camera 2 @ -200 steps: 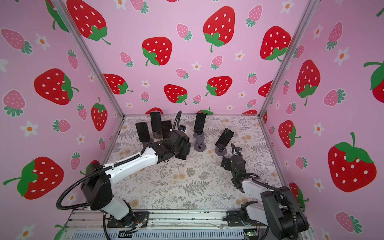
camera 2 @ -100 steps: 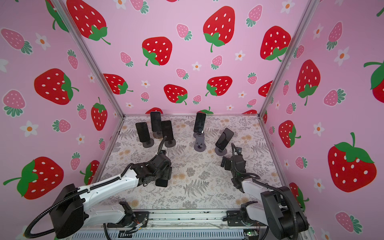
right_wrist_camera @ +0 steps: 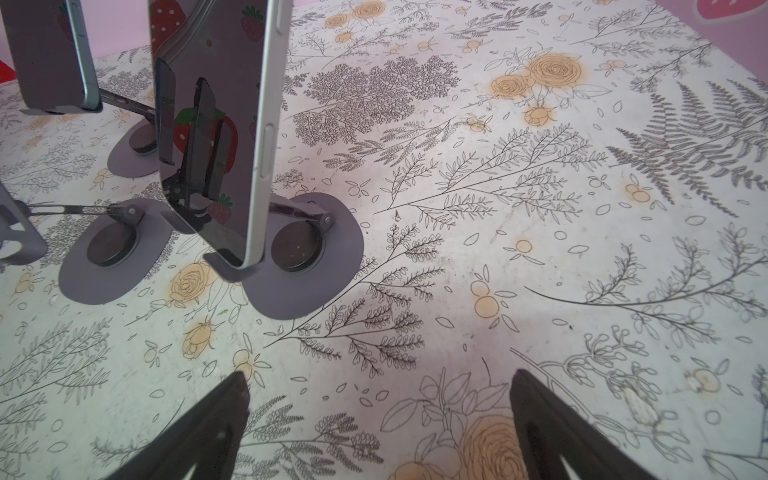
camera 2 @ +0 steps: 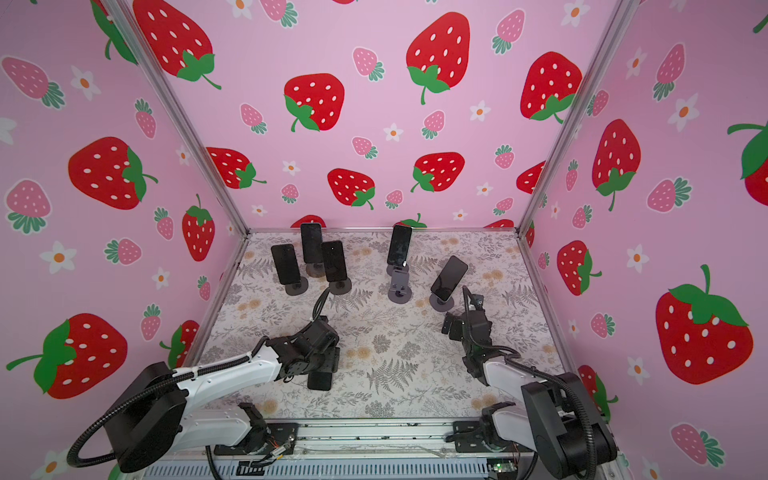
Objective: Remove the phone from the phone stand
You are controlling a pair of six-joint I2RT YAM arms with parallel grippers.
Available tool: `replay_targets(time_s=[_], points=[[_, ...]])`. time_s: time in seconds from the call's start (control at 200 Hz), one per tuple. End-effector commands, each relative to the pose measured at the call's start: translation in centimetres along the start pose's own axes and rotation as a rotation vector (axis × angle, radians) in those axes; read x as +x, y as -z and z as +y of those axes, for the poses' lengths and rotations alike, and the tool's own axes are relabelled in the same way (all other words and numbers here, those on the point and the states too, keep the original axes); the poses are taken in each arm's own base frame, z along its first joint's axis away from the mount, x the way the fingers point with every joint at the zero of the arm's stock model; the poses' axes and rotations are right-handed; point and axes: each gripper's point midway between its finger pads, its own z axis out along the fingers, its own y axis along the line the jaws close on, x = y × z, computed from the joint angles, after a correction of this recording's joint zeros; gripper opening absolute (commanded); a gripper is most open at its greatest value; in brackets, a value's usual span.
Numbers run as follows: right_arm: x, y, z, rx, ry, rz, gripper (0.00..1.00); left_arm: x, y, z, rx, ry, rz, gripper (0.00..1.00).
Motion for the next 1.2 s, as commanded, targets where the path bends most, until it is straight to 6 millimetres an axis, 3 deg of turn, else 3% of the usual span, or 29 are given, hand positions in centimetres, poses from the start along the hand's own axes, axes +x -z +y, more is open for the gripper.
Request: replay_targets(time_s=[0.0,0.635,1.196], points=[[-0.6,0.1,0.0,0.012,-0.011,-0.013,1.0,-0.3,-0.9,0.1,0.001,0.032,-0.014,0.7],[-0.6,0.1,0.0,0.014,-0.01,-0.014,1.0,1.1,-3.1,1.7,-0.09,0.015,0.081,0.76],[-0.6,0.1,0.0,0.012,-0.011,-0.015,1.0,1.2,-3.5,1.1,-0.034,0.023,0.043,0.78]])
